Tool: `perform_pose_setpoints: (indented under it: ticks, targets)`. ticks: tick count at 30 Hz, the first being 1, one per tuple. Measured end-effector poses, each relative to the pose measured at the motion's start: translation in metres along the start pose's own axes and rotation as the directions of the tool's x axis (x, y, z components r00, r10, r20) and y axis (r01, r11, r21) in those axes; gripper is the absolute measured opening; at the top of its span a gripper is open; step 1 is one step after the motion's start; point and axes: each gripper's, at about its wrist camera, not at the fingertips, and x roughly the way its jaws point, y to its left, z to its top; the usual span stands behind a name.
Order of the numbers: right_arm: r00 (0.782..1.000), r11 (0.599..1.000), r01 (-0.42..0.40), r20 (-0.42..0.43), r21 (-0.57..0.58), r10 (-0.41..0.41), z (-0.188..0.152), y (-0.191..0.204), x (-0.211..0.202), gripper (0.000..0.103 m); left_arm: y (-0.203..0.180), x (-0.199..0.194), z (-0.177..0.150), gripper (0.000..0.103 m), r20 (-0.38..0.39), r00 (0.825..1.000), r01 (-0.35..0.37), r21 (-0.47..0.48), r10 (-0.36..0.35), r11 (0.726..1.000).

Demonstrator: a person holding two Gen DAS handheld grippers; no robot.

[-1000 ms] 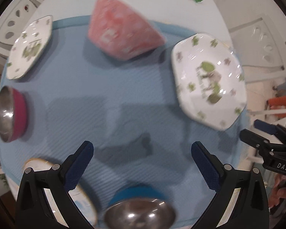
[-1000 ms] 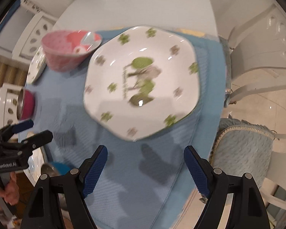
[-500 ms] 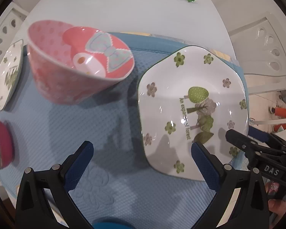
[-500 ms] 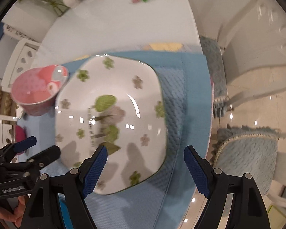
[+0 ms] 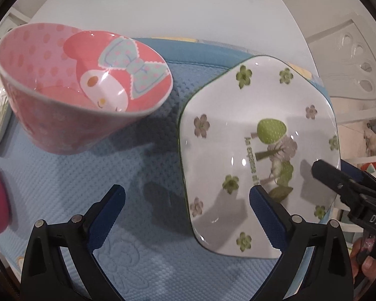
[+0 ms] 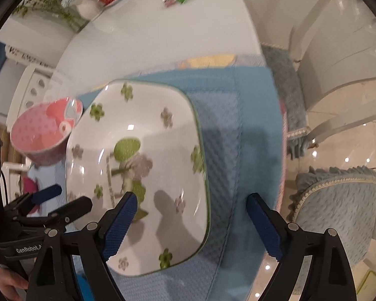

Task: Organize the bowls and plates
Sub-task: 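Move both grippers to the large green-clover hexagonal plate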

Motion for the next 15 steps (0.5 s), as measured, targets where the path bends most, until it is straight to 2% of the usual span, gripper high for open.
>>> perform_pose_setpoints:
  ticks: [3, 4, 6, 8, 9, 11, 13, 15]
  targets:
    - [0.999, 1.000, -0.011, 0.034, -0.010, 0.011, 0.004, 0.003, -0.007, 0.089, 0.004, 0.001, 0.003, 0.098, 0.000, 1.000, 0.004, -0.014, -0.004, 1.000]
    - [0.999, 1.000, -0.016, 0.034, -0.024, 0.017, 0.007, 0.007, -0.005, 0.089, 0.005, 0.003, 0.003, 0.095, -0.003, 1.000, 0.001, -0.019, -0.001, 1.000]
    - [1.000, 0.998, -0.017, 0.022, -0.053, 0.018, 0.011, 0.011, 0.000, 0.086, 0.004, 0.008, 0.005, 0.083, -0.012, 1.000, 0.003, -0.029, -0.003, 1.000]
    - [0.999, 0.997, -0.030, 0.011, -0.074, 0.031, 0.016, 0.022, 0.007, 0.075, 0.002, 0.013, 0.002, 0.061, -0.010, 1.000, 0.012, -0.030, -0.013, 0.999]
    - [1.000, 0.996, -0.012, 0.009, -0.085, 0.013, 0.016, 0.025, 0.008, 0.075, -0.002, 0.016, 0.003, 0.059, -0.010, 1.000, 0.025, -0.025, -0.025, 0.999]
    - [0.999, 0.989, 0.041, 0.010, -0.140, -0.040, 0.015, 0.034, 0.008, 0.075, -0.005, 0.018, 0.001, 0.048, -0.010, 0.999, 0.045, -0.008, -0.045, 0.999]
    - [0.999, 0.981, 0.045, 0.000, -0.188, -0.046, 0.010, 0.036, 0.005, 0.074, -0.010, 0.017, 0.000, 0.047, -0.008, 0.998, 0.063, 0.027, -0.063, 0.998]
    - [0.999, 0.977, 0.029, -0.013, -0.209, -0.033, 0.005, 0.034, 0.000, 0.073, -0.015, 0.016, -0.002, 0.047, -0.006, 0.999, 0.032, 0.054, -0.032, 0.998]
